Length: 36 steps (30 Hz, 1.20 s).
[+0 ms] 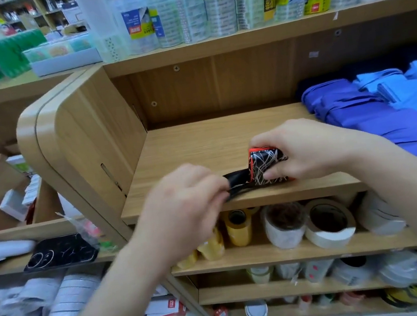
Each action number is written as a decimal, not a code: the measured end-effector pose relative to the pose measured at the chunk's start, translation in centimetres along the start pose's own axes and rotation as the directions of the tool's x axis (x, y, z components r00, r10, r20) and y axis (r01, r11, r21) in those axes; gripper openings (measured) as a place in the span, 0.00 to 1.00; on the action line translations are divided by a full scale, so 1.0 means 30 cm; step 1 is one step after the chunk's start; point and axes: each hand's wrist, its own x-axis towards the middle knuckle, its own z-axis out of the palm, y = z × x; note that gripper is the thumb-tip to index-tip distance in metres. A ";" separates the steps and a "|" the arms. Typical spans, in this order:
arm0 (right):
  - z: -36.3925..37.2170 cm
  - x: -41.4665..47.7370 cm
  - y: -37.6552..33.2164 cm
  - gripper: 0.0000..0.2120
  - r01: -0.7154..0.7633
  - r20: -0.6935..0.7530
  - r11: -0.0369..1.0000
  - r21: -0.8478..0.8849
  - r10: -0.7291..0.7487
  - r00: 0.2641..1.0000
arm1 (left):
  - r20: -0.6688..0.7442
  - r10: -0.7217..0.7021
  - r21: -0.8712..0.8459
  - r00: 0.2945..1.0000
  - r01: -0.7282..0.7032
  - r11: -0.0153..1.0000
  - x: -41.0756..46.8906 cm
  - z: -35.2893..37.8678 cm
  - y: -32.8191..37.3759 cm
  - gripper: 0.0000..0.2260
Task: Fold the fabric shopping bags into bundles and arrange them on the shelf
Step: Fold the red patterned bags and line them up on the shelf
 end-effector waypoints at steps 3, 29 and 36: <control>0.000 0.013 0.006 0.13 -0.035 0.000 0.996 0.077 0.035 0.999 | 0.211 0.005 0.139 0.978 -0.035 0.990 0.011 0.104 0.030 0.22; 0.005 0.009 -0.045 0.26 -0.068 -0.032 0.976 -0.209 0.063 0.998 | 0.563 -0.251 -0.813 0.787 0.474 -0.338 0.087 -0.034 -0.055 0.23; 0.026 -0.023 -0.102 0.31 0.070 -0.017 0.913 -0.401 -0.084 0.996 | 0.544 -0.376 -0.834 0.750 0.434 -0.341 0.152 0.011 -0.026 0.28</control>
